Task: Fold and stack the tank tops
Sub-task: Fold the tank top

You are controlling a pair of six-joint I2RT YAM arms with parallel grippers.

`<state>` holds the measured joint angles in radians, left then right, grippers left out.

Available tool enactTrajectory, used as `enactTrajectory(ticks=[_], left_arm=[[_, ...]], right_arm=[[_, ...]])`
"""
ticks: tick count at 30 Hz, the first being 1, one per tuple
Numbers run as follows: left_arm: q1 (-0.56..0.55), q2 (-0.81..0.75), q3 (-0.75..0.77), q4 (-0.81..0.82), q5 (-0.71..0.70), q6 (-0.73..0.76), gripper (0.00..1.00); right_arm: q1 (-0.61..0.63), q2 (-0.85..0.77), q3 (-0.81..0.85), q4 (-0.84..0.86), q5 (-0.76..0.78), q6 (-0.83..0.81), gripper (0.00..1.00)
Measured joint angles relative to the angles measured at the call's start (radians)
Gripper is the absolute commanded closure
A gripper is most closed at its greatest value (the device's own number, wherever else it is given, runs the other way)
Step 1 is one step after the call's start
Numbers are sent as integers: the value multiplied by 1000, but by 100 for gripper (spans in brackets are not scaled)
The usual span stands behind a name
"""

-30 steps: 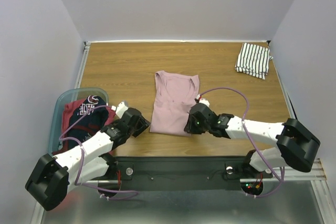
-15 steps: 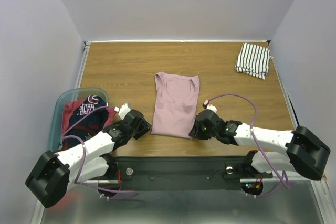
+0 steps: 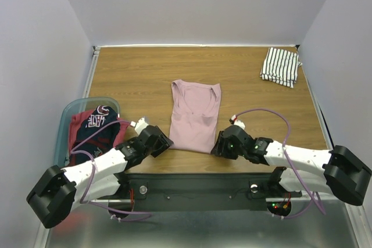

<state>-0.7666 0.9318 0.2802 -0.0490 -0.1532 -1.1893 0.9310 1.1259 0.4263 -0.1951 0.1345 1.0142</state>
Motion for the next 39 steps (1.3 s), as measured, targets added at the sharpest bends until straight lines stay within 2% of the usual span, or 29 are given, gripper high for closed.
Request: enactTrajectory(ticks=[9,14,18,20,21,22,23,29,36,39], left_arm=[[-45,32,-10,53,-11,-56,48],[-58,35,-14,59,-21,-80,56],[-59,35,-23,62,-26,-89,71],[-61,36,-27,58,-29,-87,83],[-63,36,-27,58,-29,-83,93],[-64,36,-27,57,-28,-80,93],[-65,35,-27,57,-28,-74,99],[-76,-11,-27,50,-23,-49,100],[-114,-85,-27,31,-12,-46,100],[-164,-100,-27,0,-15,-70,100]], right_arm=[[0,39,-11,97,-22,55,45],[0,70,-16,158,-27,77,53],[0,85,-16,169,-19,87,64],[0,90,-18,170,-14,90,73],[0,92,-18,169,-8,90,76],[0,93,-18,168,-5,87,79],[0,95,-18,165,2,81,85],[0,96,-8,145,21,20,99],[8,32,18,50,25,-63,100],[56,-15,18,-2,29,-69,100]])
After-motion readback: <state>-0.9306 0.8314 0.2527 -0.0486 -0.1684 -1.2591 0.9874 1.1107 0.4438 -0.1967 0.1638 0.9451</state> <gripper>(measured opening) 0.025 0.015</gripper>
